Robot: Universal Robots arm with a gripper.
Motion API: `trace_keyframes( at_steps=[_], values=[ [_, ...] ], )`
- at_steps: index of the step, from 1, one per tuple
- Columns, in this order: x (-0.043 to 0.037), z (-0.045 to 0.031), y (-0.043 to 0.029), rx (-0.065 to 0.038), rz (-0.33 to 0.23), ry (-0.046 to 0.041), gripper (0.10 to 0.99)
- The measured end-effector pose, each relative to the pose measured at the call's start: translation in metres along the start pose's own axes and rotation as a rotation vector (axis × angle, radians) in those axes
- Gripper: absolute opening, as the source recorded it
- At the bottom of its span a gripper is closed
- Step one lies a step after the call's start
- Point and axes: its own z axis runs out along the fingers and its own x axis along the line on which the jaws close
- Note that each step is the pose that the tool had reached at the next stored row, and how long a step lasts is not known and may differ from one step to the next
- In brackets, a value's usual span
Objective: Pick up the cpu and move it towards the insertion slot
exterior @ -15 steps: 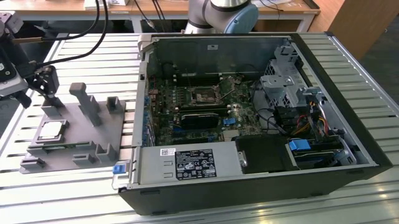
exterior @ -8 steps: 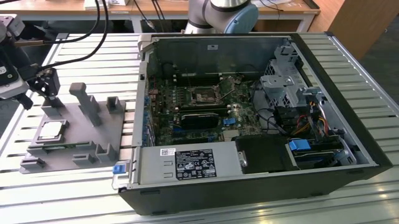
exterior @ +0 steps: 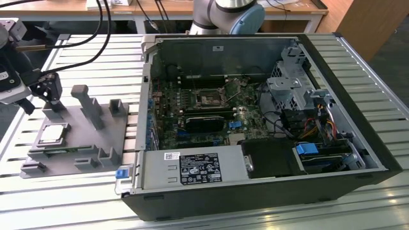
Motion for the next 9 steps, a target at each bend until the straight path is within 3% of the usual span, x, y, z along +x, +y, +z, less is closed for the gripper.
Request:
trace_keyframes(
  at_steps=[9],
  values=[
    [0.0004,0.0064,-0.0004,0.000,0.000,-0.0001,0.588]
  ],
)
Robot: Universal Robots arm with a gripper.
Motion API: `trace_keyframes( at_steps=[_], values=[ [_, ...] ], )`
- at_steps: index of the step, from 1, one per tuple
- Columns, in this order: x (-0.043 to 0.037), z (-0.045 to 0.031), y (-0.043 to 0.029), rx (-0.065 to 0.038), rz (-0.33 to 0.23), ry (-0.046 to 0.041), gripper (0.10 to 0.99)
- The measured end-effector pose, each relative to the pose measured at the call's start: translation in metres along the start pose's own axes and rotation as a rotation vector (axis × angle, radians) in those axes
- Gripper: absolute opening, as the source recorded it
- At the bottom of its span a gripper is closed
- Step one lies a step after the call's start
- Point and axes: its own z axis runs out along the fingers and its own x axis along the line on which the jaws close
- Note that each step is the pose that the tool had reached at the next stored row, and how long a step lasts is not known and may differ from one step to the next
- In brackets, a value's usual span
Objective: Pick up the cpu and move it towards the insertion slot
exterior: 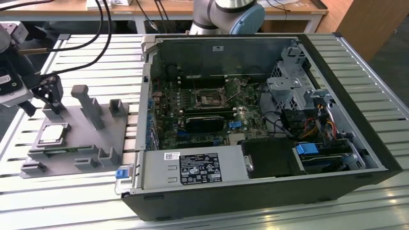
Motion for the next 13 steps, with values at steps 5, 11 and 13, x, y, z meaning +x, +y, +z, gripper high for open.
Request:
trace_keyframes(
  at_steps=[5,11,13],
  values=[
    [0.0000,0.0036,-0.0003,0.000,0.000,0.0000,0.588],
    [0.0000,0.0063,-0.0010,0.000,0.000,0.0000,0.588],
    [-0.0001,0.0075,-0.0012,0.000,0.000,-0.0001,0.588]
  ],
)
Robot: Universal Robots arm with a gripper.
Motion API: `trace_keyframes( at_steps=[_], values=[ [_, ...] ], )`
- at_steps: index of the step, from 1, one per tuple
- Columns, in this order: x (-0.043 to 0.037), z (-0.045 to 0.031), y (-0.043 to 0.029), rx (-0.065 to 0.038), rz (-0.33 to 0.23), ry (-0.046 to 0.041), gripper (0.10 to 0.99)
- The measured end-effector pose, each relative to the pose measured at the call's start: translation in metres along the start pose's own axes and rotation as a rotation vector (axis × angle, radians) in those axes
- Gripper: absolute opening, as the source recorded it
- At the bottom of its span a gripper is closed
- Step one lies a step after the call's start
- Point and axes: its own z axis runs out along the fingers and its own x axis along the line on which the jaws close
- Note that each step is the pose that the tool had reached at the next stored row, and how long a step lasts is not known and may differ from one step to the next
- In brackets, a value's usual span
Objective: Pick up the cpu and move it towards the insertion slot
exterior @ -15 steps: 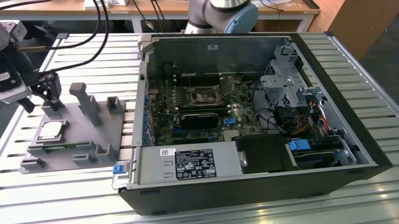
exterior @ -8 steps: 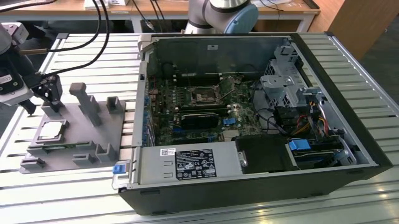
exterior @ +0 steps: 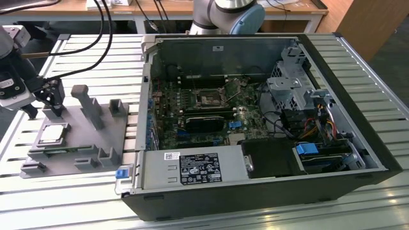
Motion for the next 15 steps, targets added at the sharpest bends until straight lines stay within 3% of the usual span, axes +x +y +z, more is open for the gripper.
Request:
trace_keyframes(
  at_steps=[15],
  values=[
    [0.0044,0.0148,-0.0051,0.000,0.000,0.0000,0.588]
  ],
)
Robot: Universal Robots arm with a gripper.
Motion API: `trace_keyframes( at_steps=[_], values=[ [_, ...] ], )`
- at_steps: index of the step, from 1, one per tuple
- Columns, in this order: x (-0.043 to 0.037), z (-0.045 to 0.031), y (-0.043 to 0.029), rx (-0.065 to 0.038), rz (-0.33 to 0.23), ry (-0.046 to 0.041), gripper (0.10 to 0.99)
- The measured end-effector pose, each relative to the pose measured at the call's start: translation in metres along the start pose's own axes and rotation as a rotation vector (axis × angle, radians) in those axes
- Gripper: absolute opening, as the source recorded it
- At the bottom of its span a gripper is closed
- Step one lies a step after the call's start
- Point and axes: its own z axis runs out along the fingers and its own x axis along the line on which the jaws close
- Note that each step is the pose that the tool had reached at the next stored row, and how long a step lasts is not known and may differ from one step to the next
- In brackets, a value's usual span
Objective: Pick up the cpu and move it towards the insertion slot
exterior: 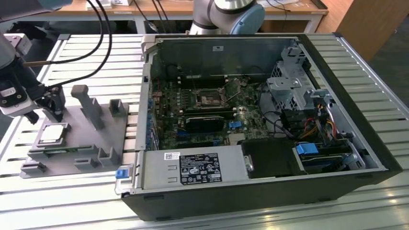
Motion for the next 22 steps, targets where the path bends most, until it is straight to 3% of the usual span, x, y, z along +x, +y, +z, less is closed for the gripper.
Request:
trace_keyframes(
  at_steps=[22],
  values=[
    [0.0026,0.0164,-0.0083,0.000,0.000,0.0000,0.604]
  ],
)
